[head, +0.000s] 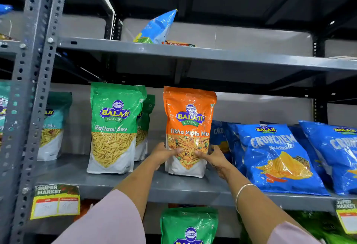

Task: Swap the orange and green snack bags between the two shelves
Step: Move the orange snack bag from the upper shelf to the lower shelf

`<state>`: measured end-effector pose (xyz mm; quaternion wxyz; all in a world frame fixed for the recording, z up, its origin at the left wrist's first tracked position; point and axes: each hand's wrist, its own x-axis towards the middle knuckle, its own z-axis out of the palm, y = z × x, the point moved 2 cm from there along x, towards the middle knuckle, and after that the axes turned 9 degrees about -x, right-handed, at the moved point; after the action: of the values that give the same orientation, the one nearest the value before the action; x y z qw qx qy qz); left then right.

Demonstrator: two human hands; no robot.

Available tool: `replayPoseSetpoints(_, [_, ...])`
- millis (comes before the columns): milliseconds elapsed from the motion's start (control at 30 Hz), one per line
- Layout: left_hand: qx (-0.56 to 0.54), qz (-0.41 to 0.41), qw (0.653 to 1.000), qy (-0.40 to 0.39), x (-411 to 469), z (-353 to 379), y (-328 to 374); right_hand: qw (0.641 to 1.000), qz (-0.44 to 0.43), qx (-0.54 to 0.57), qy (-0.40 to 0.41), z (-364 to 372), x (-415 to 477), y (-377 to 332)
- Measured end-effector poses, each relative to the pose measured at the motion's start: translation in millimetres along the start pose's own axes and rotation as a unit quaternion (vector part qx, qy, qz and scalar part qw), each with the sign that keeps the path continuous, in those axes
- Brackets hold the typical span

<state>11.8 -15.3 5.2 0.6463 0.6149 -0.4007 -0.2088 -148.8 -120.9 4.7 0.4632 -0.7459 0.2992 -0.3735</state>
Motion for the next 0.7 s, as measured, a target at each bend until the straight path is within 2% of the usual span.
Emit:
replayPoseSetpoints(200, [-0.017, -0.026, 0.999, -0.042, -8, 5, -4, 0.999, -0.03, 0.019, -0.038, 6, 6, 5])
replayPoseSetpoints(367, [-0.027, 0.003, 0.999, -0.04, -16, 6, 0, 0.999, -0.049, 0.018, 0.009, 5, -1, 3])
replayPoseSetpoints(700, [-0.031, 0.043, 0.998, -0.045, -52, 16, 32, 0.996, -0.09, 0.02, 0.015, -18, -32, -24])
